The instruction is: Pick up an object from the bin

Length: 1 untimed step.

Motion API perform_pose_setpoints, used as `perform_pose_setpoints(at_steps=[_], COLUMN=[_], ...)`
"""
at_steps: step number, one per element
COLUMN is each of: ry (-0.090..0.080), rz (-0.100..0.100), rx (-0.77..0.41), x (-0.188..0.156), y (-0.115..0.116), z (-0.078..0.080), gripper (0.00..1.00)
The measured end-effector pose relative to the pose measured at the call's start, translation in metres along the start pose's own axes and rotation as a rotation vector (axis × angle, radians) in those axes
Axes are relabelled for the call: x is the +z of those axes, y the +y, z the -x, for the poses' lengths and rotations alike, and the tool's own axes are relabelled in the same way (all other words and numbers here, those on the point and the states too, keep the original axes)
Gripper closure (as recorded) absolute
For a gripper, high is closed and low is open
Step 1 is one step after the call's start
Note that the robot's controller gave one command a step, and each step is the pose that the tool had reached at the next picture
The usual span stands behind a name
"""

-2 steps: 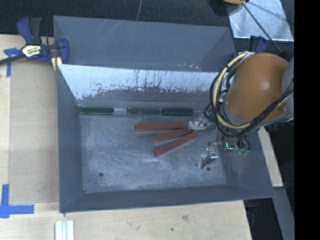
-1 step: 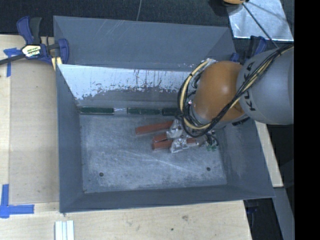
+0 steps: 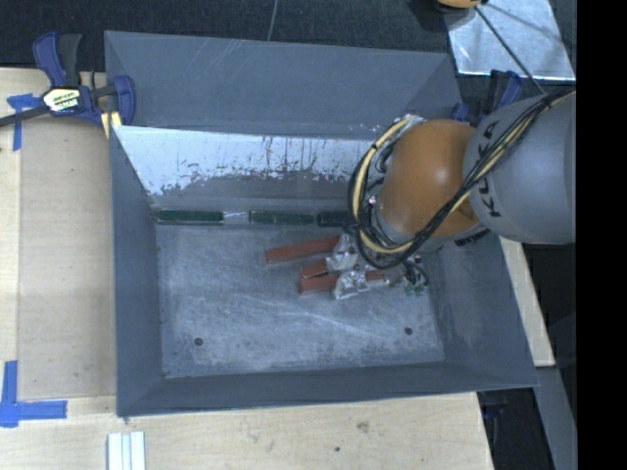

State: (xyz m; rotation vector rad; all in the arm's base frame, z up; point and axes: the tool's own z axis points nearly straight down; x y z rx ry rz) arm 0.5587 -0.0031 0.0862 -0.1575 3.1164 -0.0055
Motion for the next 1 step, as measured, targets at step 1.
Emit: perform_pose_setpoints(at_steps=[1], ry=[0.016], rz=[0.004], rx=[-0.006], x=[-0.1494], y=[-0.0004], z=[0.0125], gripper=[1.00])
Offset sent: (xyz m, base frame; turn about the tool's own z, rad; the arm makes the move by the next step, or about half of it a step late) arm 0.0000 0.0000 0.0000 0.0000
